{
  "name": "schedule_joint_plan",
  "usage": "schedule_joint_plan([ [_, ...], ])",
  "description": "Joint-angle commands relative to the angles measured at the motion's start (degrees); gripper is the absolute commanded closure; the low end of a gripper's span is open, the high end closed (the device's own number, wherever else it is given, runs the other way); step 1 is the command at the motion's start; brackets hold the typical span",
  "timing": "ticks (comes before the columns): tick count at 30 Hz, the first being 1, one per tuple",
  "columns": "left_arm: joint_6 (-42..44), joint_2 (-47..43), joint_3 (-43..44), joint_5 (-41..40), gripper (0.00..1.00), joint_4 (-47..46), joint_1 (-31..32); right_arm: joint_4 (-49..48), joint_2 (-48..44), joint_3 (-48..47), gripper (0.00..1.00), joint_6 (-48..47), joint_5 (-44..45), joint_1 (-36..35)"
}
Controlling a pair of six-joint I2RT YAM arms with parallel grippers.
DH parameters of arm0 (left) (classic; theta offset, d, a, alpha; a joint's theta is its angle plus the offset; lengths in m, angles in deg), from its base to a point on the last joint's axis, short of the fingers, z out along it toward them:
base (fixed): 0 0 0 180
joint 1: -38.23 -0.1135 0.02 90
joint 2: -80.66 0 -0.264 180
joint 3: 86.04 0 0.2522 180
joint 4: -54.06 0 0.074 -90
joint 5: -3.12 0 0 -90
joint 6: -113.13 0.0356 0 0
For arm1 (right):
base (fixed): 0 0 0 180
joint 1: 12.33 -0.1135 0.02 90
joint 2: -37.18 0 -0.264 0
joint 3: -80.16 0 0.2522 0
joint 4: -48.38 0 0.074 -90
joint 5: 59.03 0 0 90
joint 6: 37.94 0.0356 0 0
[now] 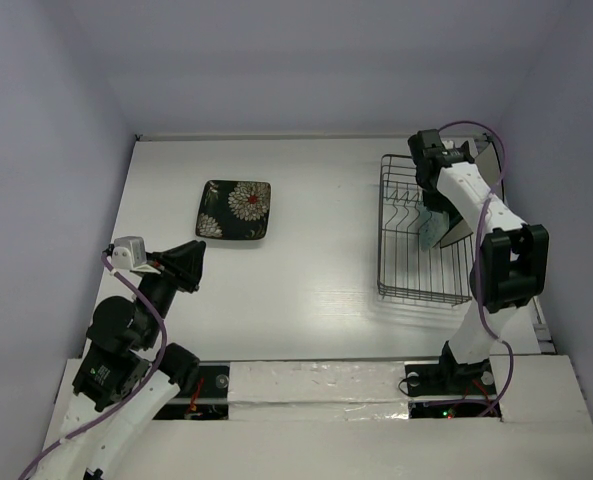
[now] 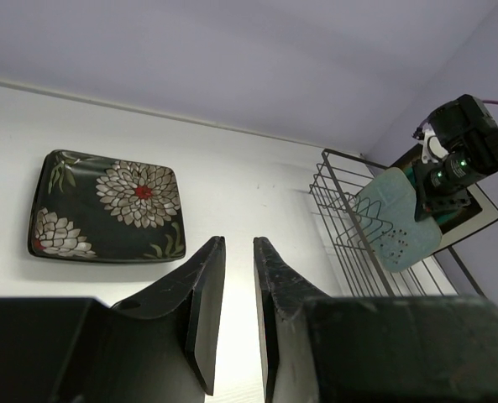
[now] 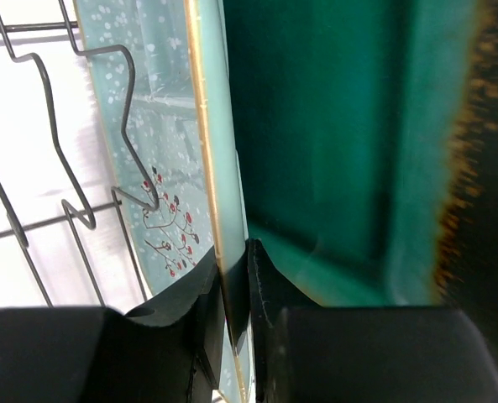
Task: Unload the plates from the dish rack
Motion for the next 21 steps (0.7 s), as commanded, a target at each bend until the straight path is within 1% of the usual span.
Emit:
schedule_joint_plan([
  [1, 0.6, -0.5, -0.4, 0.2, 0.82, -2.3, 0.3, 1.8, -5.5, -6.0, 1.00, -0.6, 7.4, -1.4],
  [5, 0.6, -0.3, -0.4, 0.2, 0.82, -2.3, 0.3, 3.5, -6.5, -8.3, 1.00, 0.0, 11.5, -2.6],
  [10, 0.6, -0.1, -0.5, 0.2, 0.82, -2.5, 0.3, 6.3, -8.4, -13.2, 1.00, 0.9, 12.9, -4.4],
  [15, 0.5, 0.2, -0.6, 0.2, 0.81, -2.4, 0.3, 9.3, -12.2, -20.4, 1.00, 2.6, 12.4, -8.2],
  [18, 0.5, 0.4, -0.6, 0.2, 0.81, -2.5, 0.3, 9.2, -15.5, -21.5, 1.00, 5.2, 8.9, -11.1],
  [20, 0.5, 0.5, -0.5, 0.2, 0.81, -2.4, 0.3, 5.6, -17.8, -19.4, 1.00, 6.9, 5.4, -13.8],
  [21, 0.5, 0.6, -0.7, 0.2, 0.81, -2.4, 0.3, 3.8, -19.0, -17.8, 1.00, 7.8, 3.8, -16.7],
])
